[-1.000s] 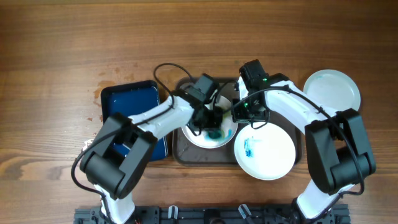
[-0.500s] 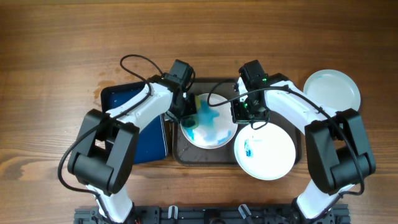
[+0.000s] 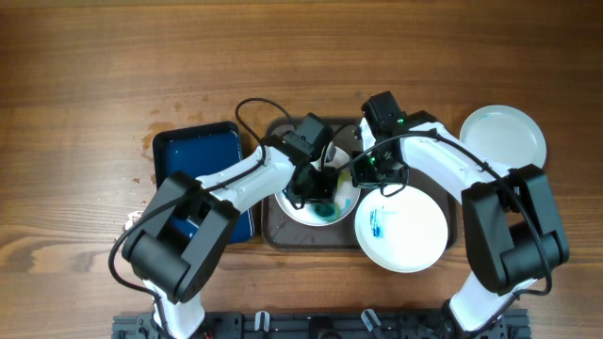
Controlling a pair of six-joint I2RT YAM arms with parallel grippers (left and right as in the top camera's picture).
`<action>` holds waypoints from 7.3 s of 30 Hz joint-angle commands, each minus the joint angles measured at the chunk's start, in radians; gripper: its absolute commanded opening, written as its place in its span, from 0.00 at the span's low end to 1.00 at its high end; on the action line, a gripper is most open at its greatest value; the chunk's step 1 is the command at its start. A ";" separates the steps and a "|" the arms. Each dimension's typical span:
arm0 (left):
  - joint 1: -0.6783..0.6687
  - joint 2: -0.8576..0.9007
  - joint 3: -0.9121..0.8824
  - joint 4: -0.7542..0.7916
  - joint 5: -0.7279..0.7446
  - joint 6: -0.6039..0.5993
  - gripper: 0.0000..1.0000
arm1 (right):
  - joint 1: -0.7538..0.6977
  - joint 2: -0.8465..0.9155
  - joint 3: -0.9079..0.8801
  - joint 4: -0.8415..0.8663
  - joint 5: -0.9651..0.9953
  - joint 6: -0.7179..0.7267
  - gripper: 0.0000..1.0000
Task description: Clean dirty plates on tray and stack at the side
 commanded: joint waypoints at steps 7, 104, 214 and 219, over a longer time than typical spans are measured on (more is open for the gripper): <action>0.125 0.073 -0.040 -0.037 -0.446 -0.099 0.04 | -0.001 -0.028 -0.004 -0.016 0.024 -0.018 0.04; 0.417 -0.334 0.298 -0.700 -0.476 -0.035 0.04 | -0.001 -0.452 0.114 -0.065 0.520 -0.342 0.04; 1.297 -0.334 0.406 -0.668 -0.362 0.014 0.04 | 0.948 0.165 0.894 0.291 1.428 -1.034 0.04; 1.295 -0.334 0.406 -0.671 -0.362 0.015 0.04 | 0.937 0.165 0.894 0.171 1.371 -0.776 0.04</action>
